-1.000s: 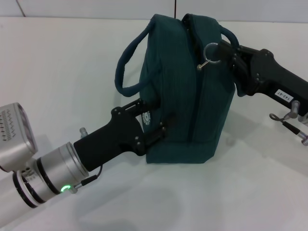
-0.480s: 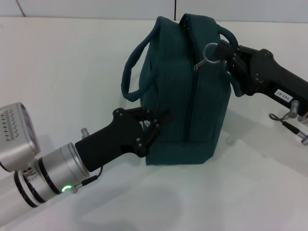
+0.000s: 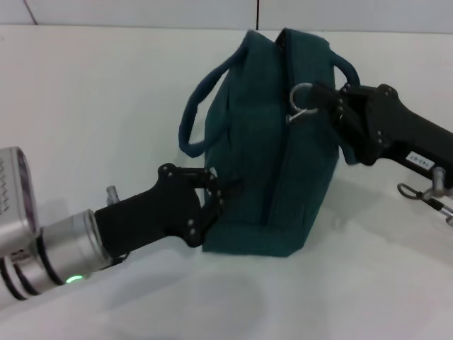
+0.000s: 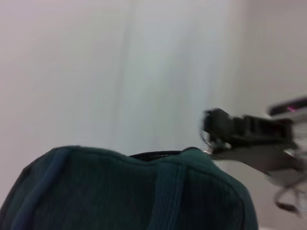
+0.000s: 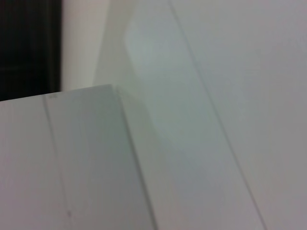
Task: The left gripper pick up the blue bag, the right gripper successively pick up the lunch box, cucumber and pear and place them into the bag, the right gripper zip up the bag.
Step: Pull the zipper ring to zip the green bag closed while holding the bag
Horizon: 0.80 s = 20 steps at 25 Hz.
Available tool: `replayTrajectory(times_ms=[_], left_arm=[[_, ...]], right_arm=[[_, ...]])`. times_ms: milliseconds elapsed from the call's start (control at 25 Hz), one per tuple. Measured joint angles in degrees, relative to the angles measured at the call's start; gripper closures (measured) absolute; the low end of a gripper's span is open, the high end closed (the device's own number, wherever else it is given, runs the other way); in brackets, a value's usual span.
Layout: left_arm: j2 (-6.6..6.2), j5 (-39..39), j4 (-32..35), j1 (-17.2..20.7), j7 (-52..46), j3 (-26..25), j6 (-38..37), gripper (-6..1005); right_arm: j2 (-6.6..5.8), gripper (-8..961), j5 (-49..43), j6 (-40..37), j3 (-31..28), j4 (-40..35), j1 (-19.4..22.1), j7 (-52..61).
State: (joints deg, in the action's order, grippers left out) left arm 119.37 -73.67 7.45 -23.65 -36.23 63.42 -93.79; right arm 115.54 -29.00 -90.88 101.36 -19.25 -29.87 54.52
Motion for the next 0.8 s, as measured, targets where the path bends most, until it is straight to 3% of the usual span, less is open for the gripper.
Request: replayTrajectory(times_ms=[120,360,640,800], left_arm=[[-0.68,-2.18,5.83,2.30,-1.42,0.75,-1.74,939],[-3.29,-2.34,7.77,2.60,-4.69,0.40,-3.92,938],[-3.63,-2.39,7.85,1.94,-4.61,-0.40,-2.76,940],[-3.66,-2.45,7.88,1.84,-4.76,-0.25,-2.03,942]], right_arm=[[0.00,947,-1.03,-1.74,-0.01,-0.22,-0.20,-0.70],[0.03,947,-3.88,-4.41,0.03,-0.80,-0.95,-2.22],[0.13,947,-3.97,-2.75,-1.02,-0.46,-1.43,-3.90],[0.33,947,-3.52,-1.40,-5.83,-0.28,-0.05,-3.84]])
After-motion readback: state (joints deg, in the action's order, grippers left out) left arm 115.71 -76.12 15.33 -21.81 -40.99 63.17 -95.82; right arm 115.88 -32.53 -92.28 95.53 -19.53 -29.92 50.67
